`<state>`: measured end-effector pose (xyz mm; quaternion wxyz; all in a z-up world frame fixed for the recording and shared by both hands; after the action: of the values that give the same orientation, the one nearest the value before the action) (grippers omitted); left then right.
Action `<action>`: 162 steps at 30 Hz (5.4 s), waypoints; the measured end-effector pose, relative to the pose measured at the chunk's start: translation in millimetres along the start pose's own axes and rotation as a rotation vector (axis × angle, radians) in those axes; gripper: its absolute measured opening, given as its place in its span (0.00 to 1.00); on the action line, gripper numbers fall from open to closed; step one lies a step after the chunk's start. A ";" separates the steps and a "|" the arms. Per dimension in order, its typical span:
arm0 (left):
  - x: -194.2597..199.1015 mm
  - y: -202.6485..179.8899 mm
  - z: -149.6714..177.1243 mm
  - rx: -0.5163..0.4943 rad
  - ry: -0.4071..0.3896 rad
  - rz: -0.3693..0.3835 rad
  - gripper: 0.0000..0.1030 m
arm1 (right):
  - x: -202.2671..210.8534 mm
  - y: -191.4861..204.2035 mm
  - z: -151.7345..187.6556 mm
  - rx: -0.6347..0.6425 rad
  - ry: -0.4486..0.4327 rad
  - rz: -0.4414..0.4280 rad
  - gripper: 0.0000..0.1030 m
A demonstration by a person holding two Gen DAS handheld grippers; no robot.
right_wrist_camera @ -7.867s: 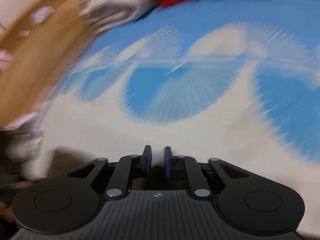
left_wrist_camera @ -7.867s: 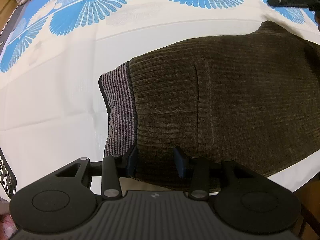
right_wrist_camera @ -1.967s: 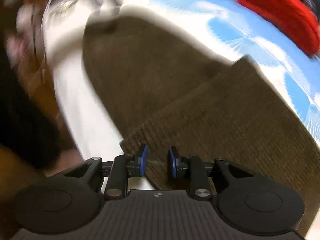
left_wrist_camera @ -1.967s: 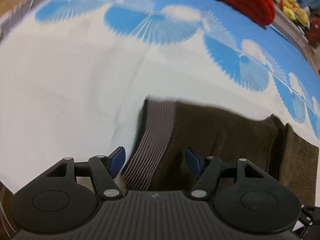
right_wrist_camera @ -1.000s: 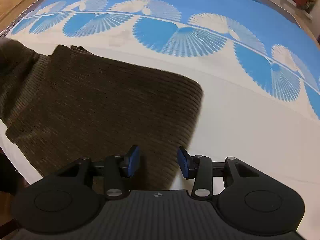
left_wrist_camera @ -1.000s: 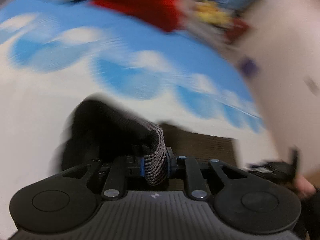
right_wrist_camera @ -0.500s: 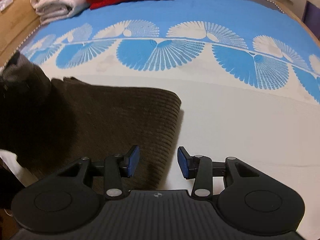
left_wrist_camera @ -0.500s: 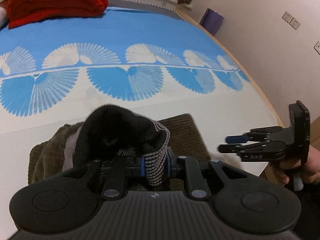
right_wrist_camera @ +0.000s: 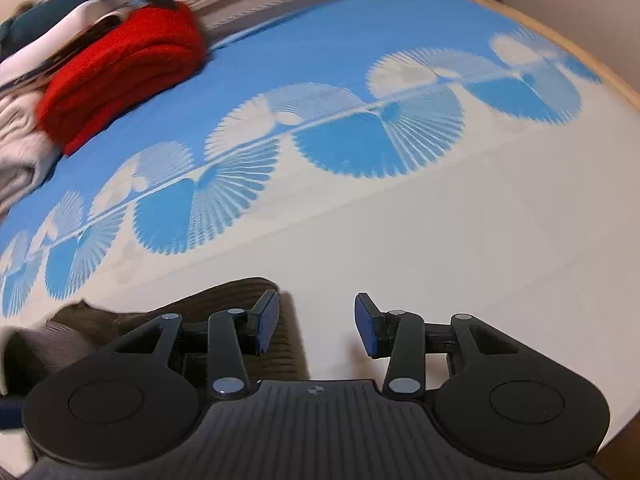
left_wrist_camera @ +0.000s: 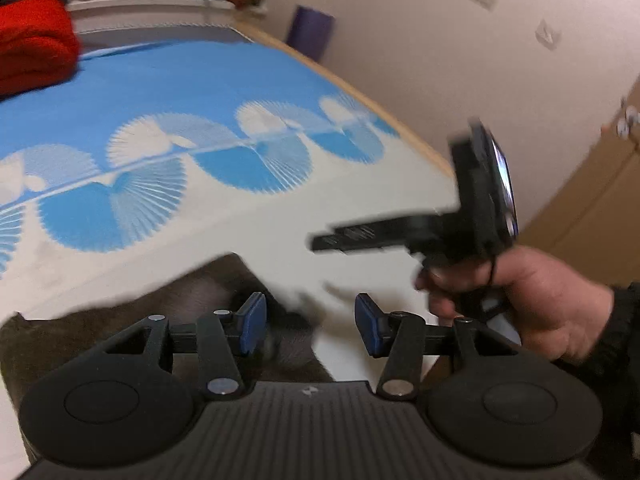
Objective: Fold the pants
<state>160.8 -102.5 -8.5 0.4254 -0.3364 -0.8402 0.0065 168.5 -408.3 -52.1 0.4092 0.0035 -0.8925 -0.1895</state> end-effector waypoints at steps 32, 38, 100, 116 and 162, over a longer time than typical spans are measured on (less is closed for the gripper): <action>79.1 168.6 47.7 0.258 0.044 -0.277 0.58 | 25.4 63.6 7.9 0.165 0.053 -0.538 0.11; 38.8 147.7 65.2 0.092 0.197 -0.283 0.58 | -28.7 27.1 14.0 0.124 0.200 -0.232 0.24; -38.6 95.5 123.7 -0.498 0.390 -0.162 0.27 | -60.6 48.9 32.4 0.382 0.208 -0.115 0.22; -56.7 201.4 91.9 0.284 0.330 -0.255 0.83 | -70.0 -10.5 42.2 0.105 0.389 -0.241 0.85; -7.1 286.6 -18.2 0.364 -0.208 -0.396 0.59 | -98.5 129.3 -84.5 0.222 -0.155 -0.517 0.47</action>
<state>337.3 110.1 -87.1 0.3833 -0.0815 -0.9136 0.1086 315.1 -300.7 -29.7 0.2751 0.2610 -0.9059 -0.1883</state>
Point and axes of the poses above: each gripper's, at about its wrist camera, not at the fingertips, and x roughly against the way its jaws point, y to its left, z to its underside, the point moved 1 cm from there along -x, roughly the way its jaws point, and after that the axes turned 6 degrees about -z, right-handed, at the moved point
